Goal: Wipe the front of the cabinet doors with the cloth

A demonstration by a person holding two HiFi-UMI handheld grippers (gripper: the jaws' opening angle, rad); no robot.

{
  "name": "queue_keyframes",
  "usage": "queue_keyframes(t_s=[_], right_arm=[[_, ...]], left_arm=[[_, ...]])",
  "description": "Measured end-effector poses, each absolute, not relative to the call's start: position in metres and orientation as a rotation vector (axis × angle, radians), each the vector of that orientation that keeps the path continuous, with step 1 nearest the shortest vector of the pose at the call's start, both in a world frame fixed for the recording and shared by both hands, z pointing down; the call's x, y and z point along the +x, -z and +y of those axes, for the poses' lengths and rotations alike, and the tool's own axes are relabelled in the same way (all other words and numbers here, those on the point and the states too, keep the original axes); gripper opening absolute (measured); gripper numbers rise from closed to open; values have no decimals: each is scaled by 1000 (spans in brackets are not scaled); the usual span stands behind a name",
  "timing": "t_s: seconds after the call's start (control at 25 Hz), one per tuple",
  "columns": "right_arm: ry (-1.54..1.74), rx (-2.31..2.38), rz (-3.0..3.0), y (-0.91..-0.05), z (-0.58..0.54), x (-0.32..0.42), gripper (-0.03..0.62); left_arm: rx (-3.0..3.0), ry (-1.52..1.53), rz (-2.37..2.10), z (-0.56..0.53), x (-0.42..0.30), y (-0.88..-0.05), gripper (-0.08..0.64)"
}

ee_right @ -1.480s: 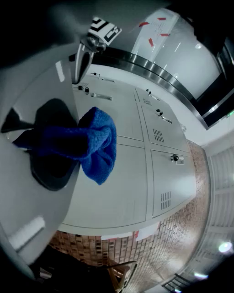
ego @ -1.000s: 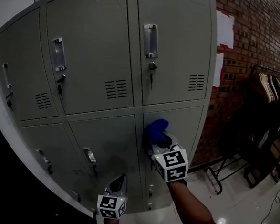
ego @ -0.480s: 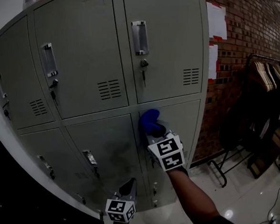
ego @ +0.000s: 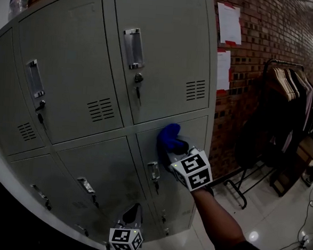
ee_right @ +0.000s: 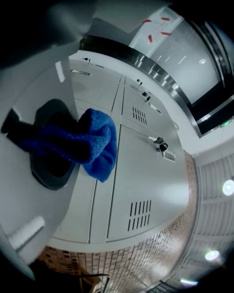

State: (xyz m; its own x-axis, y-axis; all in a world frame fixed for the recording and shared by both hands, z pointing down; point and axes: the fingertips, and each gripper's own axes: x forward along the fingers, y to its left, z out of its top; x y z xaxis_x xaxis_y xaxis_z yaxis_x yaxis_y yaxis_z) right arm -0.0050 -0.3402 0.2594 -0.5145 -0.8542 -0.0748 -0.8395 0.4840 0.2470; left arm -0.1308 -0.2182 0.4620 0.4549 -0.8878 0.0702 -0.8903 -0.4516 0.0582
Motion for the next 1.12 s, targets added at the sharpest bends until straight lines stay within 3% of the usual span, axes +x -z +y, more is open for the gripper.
queue_keyframes(t_s=[0.6,1.12], right_arm=[[280,1698,-2541,-262,-366,128,55],[336,1764,-2502,-260,-355,138,57]], left_arm=[[2623,-71,-1591,-235,-100,-464,14],[2595,-77,-1622,-239,-102,-466,14]])
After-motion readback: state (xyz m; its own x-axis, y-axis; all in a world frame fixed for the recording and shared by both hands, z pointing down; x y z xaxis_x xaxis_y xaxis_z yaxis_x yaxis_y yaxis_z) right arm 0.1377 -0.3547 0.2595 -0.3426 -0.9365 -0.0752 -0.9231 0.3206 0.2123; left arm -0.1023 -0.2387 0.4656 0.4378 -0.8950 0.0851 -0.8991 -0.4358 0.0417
